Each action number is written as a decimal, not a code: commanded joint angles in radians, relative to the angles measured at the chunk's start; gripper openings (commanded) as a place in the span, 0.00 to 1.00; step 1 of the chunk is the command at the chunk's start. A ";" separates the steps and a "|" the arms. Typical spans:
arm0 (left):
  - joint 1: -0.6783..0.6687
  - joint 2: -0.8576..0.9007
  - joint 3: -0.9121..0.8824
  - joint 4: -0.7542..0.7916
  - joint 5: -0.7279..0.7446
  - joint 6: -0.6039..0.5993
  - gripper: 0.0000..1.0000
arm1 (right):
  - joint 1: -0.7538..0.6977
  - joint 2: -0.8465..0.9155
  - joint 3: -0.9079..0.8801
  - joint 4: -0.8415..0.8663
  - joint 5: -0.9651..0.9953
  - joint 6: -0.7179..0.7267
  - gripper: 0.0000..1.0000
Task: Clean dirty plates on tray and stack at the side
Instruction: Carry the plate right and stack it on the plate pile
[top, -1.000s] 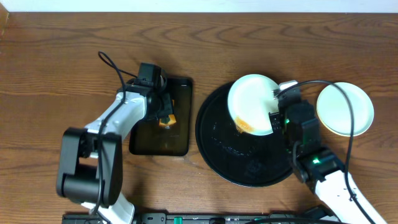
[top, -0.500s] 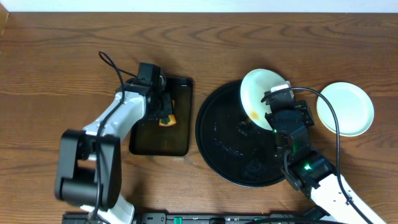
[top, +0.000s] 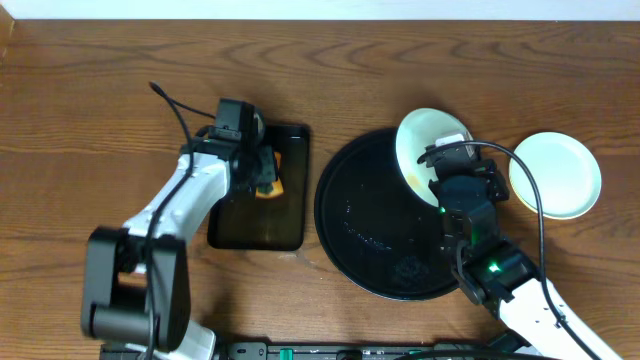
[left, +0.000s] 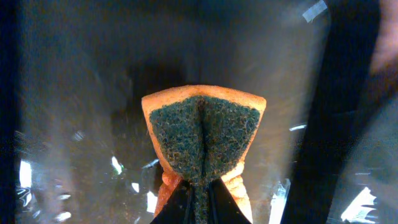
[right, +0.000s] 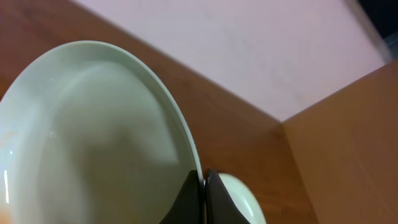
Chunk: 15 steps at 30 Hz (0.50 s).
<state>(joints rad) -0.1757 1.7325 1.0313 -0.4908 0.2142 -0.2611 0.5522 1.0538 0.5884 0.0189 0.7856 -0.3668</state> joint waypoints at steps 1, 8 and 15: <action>0.000 0.082 -0.020 -0.003 0.003 0.009 0.08 | 0.010 0.044 0.020 -0.031 0.025 0.088 0.01; 0.011 0.059 0.034 -0.055 0.002 0.040 0.07 | -0.024 0.091 0.020 -0.039 0.140 0.371 0.01; 0.015 -0.076 0.103 -0.053 0.003 0.040 0.08 | -0.183 0.091 0.020 -0.042 -0.036 0.639 0.01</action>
<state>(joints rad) -0.1661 1.7313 1.0908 -0.5526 0.2188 -0.2367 0.4290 1.1477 0.5884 -0.0254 0.8238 0.0971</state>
